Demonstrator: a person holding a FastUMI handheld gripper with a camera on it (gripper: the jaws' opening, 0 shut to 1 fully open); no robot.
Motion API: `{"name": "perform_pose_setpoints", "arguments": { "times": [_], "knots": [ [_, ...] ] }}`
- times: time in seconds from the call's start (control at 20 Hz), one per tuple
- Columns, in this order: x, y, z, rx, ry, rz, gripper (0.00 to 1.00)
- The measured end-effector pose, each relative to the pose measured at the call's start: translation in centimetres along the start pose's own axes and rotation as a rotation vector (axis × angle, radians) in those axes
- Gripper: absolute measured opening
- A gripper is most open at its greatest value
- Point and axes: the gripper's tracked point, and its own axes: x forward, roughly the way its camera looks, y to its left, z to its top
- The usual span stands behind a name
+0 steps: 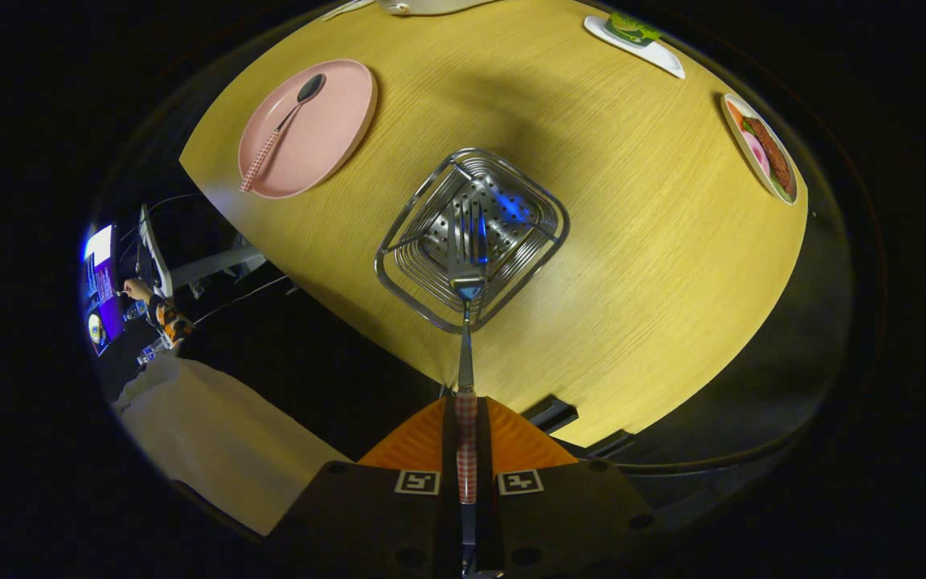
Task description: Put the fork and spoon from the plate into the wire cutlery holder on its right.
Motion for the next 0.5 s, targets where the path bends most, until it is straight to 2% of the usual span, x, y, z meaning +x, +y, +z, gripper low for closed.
{"name": "perform_pose_setpoints", "arguments": {
  "times": [0.35, 0.5],
  "knots": [
    [0.7, -0.1, 1.1, 0.065, 0.102, 0.039, 0.11],
    [0.2, 0.3, 2.8, 0.128, 0.081, 0.089, 0.14]
  ]
}}
